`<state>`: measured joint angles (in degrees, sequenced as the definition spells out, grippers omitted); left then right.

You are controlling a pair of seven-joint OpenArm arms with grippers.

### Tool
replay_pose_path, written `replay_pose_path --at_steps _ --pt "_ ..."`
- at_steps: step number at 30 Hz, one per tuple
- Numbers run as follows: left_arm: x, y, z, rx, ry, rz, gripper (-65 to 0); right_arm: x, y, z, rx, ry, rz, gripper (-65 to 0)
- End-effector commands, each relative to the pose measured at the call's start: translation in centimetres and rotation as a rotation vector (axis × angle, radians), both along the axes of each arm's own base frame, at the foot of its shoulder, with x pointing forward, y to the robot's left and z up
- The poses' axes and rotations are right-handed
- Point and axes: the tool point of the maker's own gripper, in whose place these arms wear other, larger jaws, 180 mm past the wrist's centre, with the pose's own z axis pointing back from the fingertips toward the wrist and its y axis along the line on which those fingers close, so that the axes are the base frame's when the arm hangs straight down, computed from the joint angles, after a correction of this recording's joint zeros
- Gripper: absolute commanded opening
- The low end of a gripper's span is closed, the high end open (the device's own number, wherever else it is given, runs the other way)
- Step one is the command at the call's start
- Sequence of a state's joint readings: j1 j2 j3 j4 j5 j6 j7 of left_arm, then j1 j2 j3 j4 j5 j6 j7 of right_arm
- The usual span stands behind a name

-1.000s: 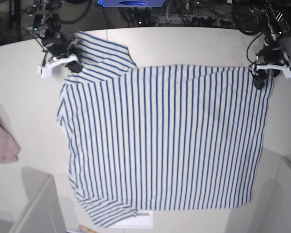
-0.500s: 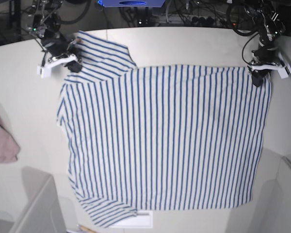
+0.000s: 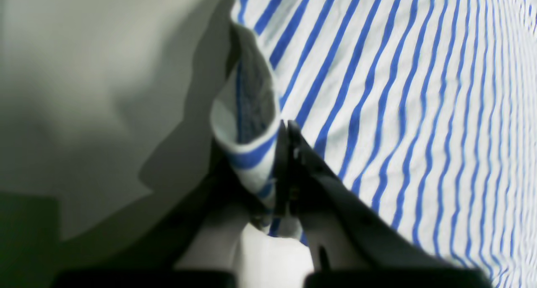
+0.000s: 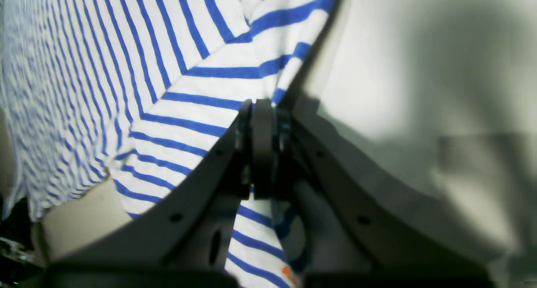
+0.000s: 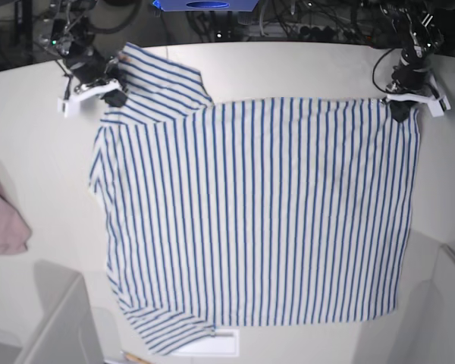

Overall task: Fold the T-shirt properly
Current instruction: 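Lift the shoulder corners and fold them toward the hem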

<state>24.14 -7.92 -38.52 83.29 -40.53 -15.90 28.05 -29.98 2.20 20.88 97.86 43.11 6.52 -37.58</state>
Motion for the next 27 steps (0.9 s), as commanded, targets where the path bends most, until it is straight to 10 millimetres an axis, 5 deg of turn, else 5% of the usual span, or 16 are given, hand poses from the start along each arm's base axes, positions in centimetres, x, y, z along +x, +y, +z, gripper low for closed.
replay_pose_path --at_steps 1,13,21,27 --pt "-1.3 0.1 -0.3 0.020 0.068 -0.018 -65.0 -0.9 -0.1 0.1 -0.017 0.027 0.008 -65.0" --pt "-2.2 -0.9 4.7 0.135 0.025 -0.114 -65.0 -0.4 0.5 4.7 -0.061 -0.082 0.043 -65.0" --pt "1.6 -1.8 8.4 0.178 -0.099 -0.151 -65.0 2.4 1.4 7.6 -0.005 -0.197 0.038 -65.0" --pt "3.4 -1.9 8.7 0.167 -0.126 -0.115 -65.0 5.5 0.6 10.4 0.069 -0.309 0.001 -65.0"
